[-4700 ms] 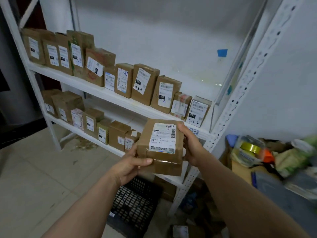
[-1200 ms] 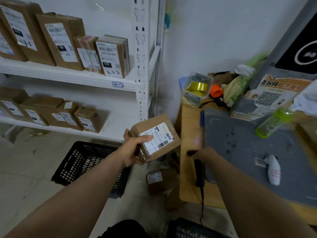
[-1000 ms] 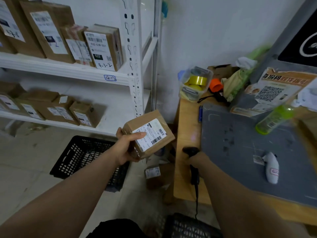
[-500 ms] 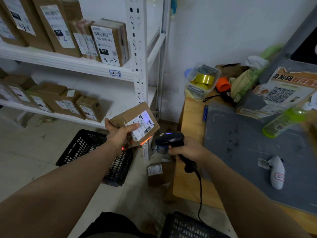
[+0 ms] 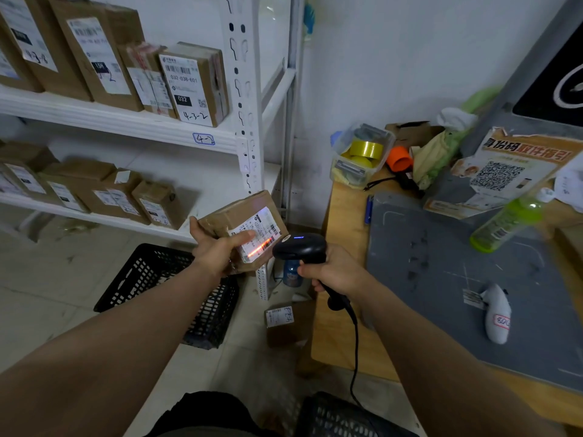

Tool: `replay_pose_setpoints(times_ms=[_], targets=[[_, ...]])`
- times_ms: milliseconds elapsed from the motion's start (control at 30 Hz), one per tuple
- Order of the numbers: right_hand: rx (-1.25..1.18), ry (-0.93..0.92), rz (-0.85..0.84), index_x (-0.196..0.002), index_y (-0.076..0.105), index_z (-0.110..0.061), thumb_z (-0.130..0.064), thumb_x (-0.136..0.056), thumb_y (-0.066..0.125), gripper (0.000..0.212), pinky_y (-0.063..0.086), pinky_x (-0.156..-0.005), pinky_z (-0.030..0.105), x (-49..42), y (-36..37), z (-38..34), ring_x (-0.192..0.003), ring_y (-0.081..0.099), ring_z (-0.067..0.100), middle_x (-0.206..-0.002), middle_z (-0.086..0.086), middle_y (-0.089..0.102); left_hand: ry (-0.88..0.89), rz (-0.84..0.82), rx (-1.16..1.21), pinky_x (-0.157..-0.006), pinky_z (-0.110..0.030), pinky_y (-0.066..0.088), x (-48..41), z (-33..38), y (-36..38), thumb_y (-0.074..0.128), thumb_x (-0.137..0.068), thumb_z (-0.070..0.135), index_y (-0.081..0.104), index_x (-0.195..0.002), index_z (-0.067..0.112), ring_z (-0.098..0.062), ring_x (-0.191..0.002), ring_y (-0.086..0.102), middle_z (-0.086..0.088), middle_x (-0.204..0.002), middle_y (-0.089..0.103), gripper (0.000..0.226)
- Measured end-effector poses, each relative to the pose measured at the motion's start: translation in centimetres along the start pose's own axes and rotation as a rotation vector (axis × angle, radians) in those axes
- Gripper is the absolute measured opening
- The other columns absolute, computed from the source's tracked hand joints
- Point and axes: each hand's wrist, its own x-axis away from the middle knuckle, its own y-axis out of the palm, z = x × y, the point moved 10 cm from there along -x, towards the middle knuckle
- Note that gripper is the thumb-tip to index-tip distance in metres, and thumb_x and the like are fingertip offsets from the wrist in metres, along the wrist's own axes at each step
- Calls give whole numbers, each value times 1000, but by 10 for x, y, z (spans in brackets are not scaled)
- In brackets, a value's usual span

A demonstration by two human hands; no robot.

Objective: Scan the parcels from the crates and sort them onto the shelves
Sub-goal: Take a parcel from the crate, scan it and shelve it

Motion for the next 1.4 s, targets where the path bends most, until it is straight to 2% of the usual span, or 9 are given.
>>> replay_pose_setpoints(times_ms=[200,633,700,767,833,967,1133,1300,1400], targets=[[11,25,5,-100,69,-18,-5,-88,71,18,53,-64,31,-3,2,4,-65,61,15,-69,-2,67,12,4,7,-75,-69,55,-4,0,-3,103,-20,47,10,-135,68,-40,-112,63,-1,-134,58,149],[-22,50,-34,-102,68,-16,-4,-89,70,18,52,-59,27,-1,5,4,-62,59,14,-74,4,64,3,-37,96,-75,-71,54,-5,-5,-3,105,-21,39,9,-138,66,-40,-113,63,-2,-135,57,153],[-47,84,23,-102,67,-18,-4,-90,69,18,51,-58,27,-3,-4,13,-60,57,13,-73,5,63,-7,-40,120,-75,-70,54,1,-3,-2,105,-24,37,10,-140,63,-38,-112,65,-3,-135,58,152],[-14,162,176,-103,66,-17,-9,-91,69,14,50,-64,32,-8,-25,33,-63,57,17,-73,6,61,-14,-64,143,-73,-65,57,10,1,3,103,-41,30,6,-146,57,-34,-109,67,-2,-134,59,145],[33,273,311,-102,64,-12,-9,-91,68,13,49,-69,36,-12,-48,59,-72,57,22,-80,9,60,-41,-110,158,-70,-61,59,19,2,10,93,-66,18,6,-150,50,-30,-107,66,-2,-129,62,125],[75,461,382,-119,54,-7,-9,-86,72,37,48,-72,36,-17,-73,110,-89,58,26,-101,12,59,-149,-315,130,-79,-72,52,30,-8,28,90,-67,25,36,-136,41,-38,-114,62,-10,-127,66,89],[140,549,414,-116,56,-4,-12,-92,66,27,47,-69,38,-21,-79,148,-84,57,27,-99,14,58,-203,-523,82,-77,-65,55,43,-20,50,87,-65,32,47,-136,38,-43,-120,59,-14,-132,65,81],[288,578,442,-111,63,-4,-20,-96,64,22,49,-60,34,-20,-81,161,-73,57,21,-87,11,59,-207,-578,30,-83,-70,52,45,-25,49,89,-60,36,50,-135,40,-42,-123,56,-13,-132,65,85],[309,583,448,-109,61,-4,-20,-93,67,23,50,-63,35,-17,-81,157,-73,57,21,-90,11,60,-204,-580,7,-86,-71,51,45,-23,47,89,-59,37,50,-135,40,-41,-123,57,-13,-131,66,86]])
